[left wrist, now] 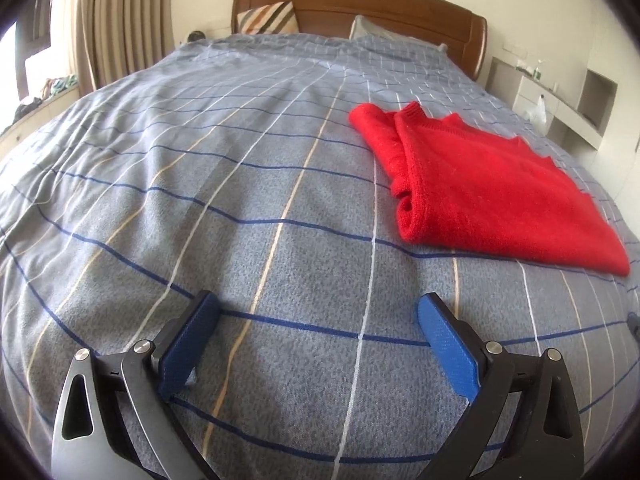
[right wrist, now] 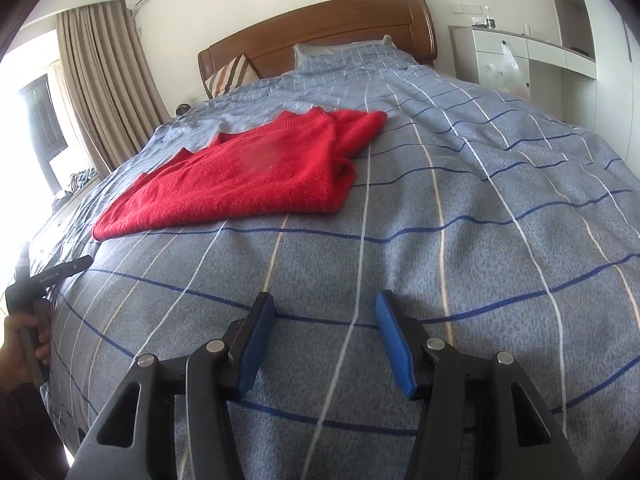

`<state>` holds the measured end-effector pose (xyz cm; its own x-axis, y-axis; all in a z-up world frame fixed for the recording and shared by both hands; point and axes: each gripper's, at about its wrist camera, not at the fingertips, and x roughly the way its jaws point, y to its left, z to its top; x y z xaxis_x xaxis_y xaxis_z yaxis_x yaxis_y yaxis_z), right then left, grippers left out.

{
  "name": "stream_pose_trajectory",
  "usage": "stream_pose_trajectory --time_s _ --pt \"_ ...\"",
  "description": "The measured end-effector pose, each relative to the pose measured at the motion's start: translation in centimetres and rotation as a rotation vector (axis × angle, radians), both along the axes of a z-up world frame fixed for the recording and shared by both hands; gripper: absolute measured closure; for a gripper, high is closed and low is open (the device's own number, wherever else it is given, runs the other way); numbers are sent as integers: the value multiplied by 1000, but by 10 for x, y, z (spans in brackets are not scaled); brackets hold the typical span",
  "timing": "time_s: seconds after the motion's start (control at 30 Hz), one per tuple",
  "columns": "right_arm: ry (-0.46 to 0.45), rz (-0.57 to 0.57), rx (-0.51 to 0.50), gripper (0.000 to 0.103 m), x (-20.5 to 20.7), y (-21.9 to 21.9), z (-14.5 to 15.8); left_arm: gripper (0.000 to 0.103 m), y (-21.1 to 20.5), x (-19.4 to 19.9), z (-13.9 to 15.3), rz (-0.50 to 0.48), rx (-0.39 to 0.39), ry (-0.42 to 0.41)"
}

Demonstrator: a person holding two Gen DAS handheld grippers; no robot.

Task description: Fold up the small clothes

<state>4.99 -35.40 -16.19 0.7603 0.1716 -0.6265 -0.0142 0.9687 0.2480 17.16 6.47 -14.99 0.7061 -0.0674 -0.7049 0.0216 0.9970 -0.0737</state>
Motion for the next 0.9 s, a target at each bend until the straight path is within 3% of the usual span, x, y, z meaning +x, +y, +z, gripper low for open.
stream_pose_trajectory --time_s 0.9 --pt "-11 -2 -20 49 -2 5 0 3 -4 2 -2 -1 6 -11"
